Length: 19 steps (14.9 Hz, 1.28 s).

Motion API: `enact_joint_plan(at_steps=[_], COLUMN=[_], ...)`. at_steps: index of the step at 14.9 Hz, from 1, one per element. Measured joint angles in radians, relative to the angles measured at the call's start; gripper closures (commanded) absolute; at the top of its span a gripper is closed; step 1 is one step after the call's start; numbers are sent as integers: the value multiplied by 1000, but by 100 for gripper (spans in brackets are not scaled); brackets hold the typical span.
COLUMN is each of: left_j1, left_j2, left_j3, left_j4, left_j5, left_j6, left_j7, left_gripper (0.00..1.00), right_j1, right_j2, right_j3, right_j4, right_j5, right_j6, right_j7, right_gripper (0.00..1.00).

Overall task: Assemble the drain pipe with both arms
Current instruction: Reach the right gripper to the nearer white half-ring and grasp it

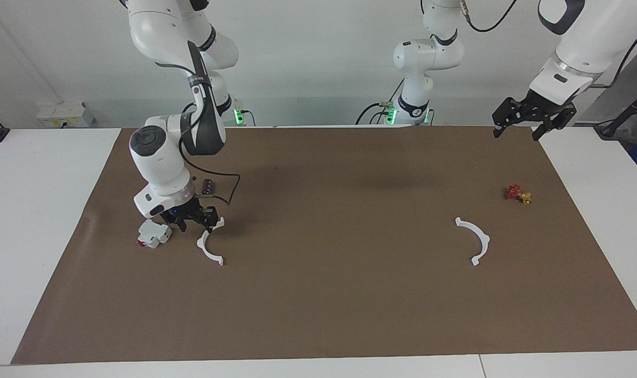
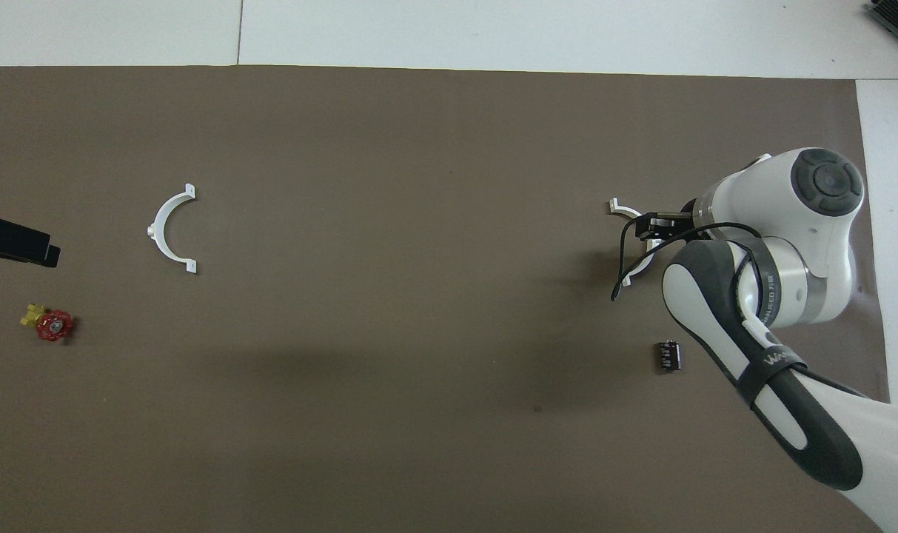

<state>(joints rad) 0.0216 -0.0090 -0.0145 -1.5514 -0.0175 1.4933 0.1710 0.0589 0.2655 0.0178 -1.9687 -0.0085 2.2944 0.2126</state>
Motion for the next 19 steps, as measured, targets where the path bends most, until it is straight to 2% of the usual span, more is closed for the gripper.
enact_joint_plan(at_steps=[8, 15, 19], left_j1=[0, 0, 0], left_j2=[0, 0, 0], left_j3=[0, 0, 0], left_j4=[0, 0, 0], left_j5=[0, 0, 0], left_j6=[0, 0, 0], left_j7=[0, 0, 0], left_gripper=[0, 0, 0], right_j1=[5, 2, 2], right_j2=[29, 30, 33], right_j3=[-2, -3, -2], right_j4=[-84, -90, -108], right_j5=[-1, -7, -11], right_j6=[120, 123, 146], right_j7=[28, 58, 94], right_gripper=[27, 39, 56])
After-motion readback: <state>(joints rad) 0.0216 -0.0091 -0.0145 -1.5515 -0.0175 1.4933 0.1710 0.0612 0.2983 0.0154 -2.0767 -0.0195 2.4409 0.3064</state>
